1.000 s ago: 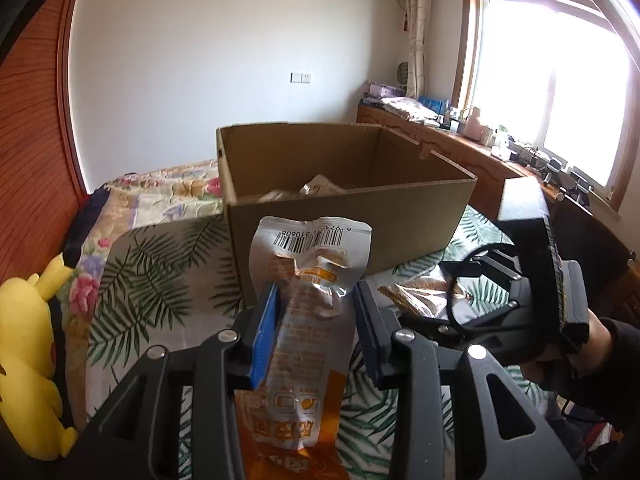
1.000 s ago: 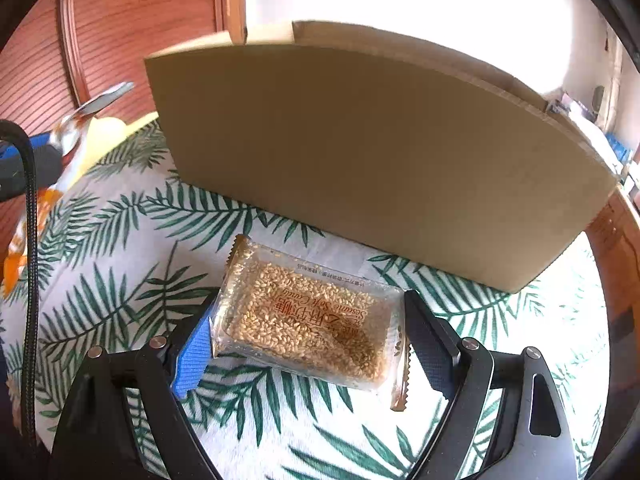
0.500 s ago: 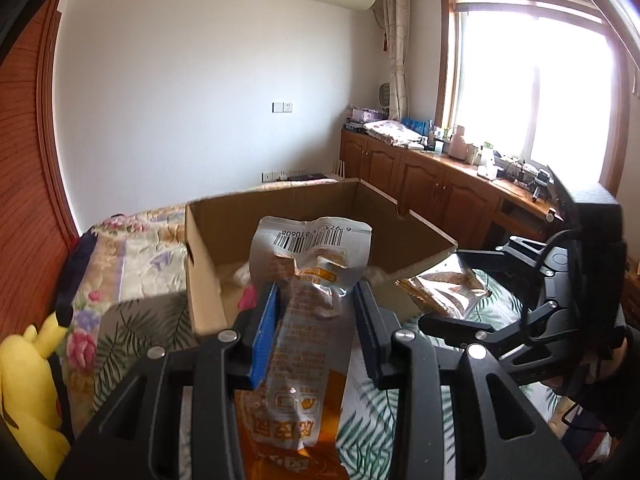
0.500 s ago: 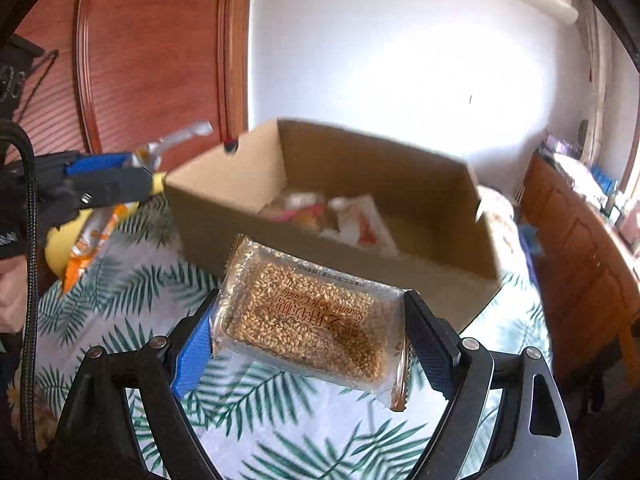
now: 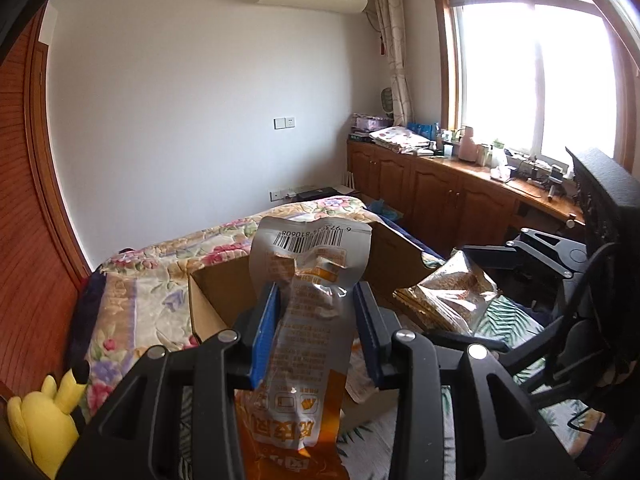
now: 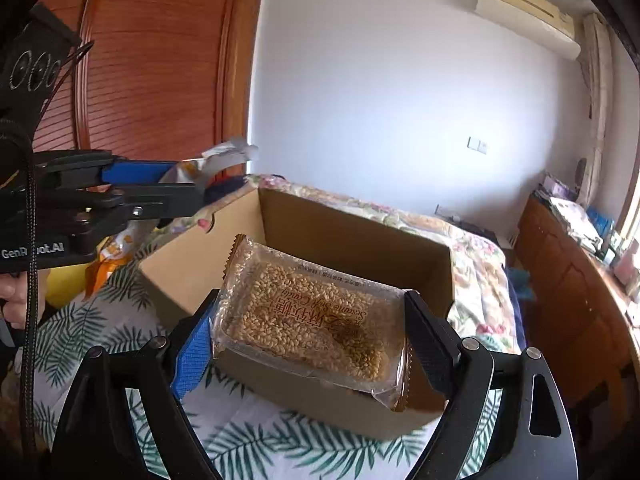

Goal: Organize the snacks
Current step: 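Carry the bag with the left gripper while the right gripper carries the pastry tray over the box, then open the left gripper to drop the bag while the right gripper releases the pastry tray inside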

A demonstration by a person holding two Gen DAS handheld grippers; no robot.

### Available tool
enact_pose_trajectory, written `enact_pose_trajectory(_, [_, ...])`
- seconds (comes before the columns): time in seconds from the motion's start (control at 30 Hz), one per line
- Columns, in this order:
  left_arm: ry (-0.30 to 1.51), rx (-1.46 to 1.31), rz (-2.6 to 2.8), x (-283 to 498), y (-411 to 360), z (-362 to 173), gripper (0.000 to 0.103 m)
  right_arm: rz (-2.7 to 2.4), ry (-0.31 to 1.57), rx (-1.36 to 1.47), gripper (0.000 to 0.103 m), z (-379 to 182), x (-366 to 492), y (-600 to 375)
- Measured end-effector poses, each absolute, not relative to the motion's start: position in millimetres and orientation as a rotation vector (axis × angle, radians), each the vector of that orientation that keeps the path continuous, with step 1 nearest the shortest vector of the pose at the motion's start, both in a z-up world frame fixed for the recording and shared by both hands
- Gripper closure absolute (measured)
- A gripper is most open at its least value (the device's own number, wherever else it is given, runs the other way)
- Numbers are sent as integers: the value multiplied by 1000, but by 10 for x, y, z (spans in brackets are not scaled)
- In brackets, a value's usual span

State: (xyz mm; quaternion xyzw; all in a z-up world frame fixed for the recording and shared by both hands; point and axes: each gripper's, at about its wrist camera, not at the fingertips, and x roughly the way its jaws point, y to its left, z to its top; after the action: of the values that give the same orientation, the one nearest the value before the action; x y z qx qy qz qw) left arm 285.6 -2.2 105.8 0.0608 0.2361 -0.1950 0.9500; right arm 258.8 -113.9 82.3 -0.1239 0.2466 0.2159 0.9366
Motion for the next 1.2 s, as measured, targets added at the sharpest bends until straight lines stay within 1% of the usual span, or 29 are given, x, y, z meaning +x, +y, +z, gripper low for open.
enact_pose_trajectory(0.3, [527, 98, -350, 3382, -132, 742, 67, 446, 532, -222, 14, 656, 2975, -1191])
enact_pose_trajectory(0.33, [534, 91, -347, 3431, -136, 709, 69, 448, 539, -215, 14, 626, 3015, -1196])
enact_pose_trajectory(0.47, [561, 82, -327, 3540, -145, 587, 72, 456, 573, -191, 14, 498, 3164, -1202])
enact_pose_trajectory(0.5, [563, 86, -322, 3548, -147, 561, 75, 458, 582, -190, 14, 460, 3223, -1206])
enact_pose_trajectory(0.7, [583, 91, -319, 3535, -191, 486, 75, 460, 626, -199, 14, 304, 3272, -1158])
enact_pose_trajectory(0.87, [594, 100, -321, 3479, -202, 461, 73, 462, 655, -184, 13, 234, 3325, -1170])
enact_pose_trajectory(1.03, [584, 123, -301, 3360, -205, 447, 72, 457, 671, -172, 8, 209, 3339, -1164])
enact_pose_trajectory(1.2, [588, 114, -293, 3221, -155, 466, 72, 440, 656, -169, 7, 238, 3293, -1185])
